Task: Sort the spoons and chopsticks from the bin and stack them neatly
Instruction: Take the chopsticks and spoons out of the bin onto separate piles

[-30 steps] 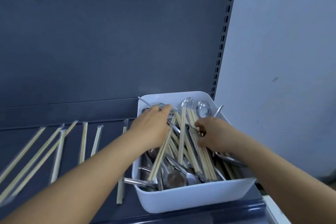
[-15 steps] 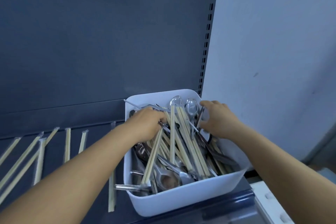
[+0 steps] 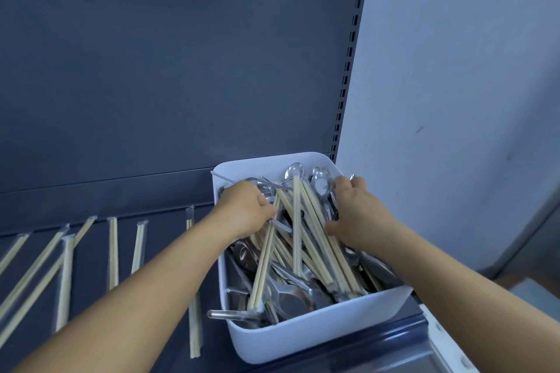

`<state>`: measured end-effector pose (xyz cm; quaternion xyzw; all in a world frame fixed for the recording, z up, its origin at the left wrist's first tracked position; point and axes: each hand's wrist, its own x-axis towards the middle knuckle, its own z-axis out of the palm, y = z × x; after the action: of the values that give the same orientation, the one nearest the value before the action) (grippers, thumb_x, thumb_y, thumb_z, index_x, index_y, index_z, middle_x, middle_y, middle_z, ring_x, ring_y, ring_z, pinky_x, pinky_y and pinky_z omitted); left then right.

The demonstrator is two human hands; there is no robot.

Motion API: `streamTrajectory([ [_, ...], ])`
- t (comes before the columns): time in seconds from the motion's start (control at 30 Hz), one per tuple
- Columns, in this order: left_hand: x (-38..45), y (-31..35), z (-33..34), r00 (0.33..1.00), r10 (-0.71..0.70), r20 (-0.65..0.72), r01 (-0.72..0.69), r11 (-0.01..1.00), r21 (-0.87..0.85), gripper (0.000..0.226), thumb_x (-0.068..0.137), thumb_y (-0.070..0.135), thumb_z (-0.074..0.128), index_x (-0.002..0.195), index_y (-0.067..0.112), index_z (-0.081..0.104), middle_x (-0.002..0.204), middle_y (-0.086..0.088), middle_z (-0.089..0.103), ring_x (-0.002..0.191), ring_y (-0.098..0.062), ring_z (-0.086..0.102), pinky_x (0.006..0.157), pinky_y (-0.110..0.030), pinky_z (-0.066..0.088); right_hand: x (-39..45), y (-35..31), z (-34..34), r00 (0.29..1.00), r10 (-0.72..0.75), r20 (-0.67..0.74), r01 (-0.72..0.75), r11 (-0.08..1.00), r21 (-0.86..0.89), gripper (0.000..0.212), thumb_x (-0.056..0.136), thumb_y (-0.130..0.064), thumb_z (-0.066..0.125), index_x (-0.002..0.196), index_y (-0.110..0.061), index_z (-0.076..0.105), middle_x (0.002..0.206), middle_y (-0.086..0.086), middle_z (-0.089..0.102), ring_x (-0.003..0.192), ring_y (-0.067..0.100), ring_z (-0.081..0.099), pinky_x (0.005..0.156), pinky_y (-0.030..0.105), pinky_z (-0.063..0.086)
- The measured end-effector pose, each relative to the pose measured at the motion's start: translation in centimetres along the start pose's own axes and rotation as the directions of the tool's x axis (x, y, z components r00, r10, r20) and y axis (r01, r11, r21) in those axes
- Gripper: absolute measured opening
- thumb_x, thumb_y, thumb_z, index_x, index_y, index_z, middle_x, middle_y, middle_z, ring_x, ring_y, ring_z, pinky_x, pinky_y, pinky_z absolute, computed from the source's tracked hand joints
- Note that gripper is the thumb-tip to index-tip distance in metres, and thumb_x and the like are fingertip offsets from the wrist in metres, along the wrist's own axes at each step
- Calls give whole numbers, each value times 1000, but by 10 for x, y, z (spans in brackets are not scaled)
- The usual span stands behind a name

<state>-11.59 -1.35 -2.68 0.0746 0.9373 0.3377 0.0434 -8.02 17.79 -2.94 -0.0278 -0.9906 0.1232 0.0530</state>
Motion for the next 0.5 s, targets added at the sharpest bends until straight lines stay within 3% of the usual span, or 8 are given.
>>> streamTrajectory([
  [0.07,-2,0,0,999,-34,-2,34,997,-67,18,83,14,59,71,4,69,61,-5,61,54,-19,54,48,-18,38,-2,0,2,999,32,-19,-30,997,70,54,78,-6,60,123,-10,32,117,11,36,75,28,50,65,31,41],
  [0.13,-3,-2,0,998,-56,-9,54,990,-133,18,82,9,56,66,12,64,64,-5,65,55,-19,61,49,-18,41,-1,1,1,999,36,0,-35,988,150,64,77,-6,61,130,-13,28,121,9,36,84,29,54,69,31,43],
  [0.23,-6,-1,-3,997,-65,-35,57,978,-200,16,80,5,59,70,16,56,70,-9,68,55,-22,60,57,-33,52,2,4,-3,999,45,3,-44,970,241,80,74,-9,67,139,-16,21,128,9,38,89,24,49,73,28,40],
  [0.33,-13,-1,-7,996,-71,-47,59,975,-214,16,73,1,61,71,13,50,63,-12,63,53,-21,50,55,-31,43,2,4,-3,997,70,-34,-57,958,282,88,75,-9,66,145,-17,14,134,9,37,87,20,48,72,28,38],
  [0.4,-18,1,-12,997,-75,-20,69,978,-198,16,70,-1,58,61,11,52,54,-8,55,47,-20,44,53,-24,36,4,5,-3,996,93,-15,-83,943,321,80,75,-13,69,140,-15,22,126,9,49,87,21,52,72,29,42],
  [0.5,-26,5,-15,995,-77,61,85,987,-137,26,71,-4,49,48,9,50,55,-12,48,51,-20,36,52,-23,29,7,3,-6,989,119,89,-141,940,312,52,72,-19,75,116,-8,50,106,8,65,88,24,59,75,32,47],
])
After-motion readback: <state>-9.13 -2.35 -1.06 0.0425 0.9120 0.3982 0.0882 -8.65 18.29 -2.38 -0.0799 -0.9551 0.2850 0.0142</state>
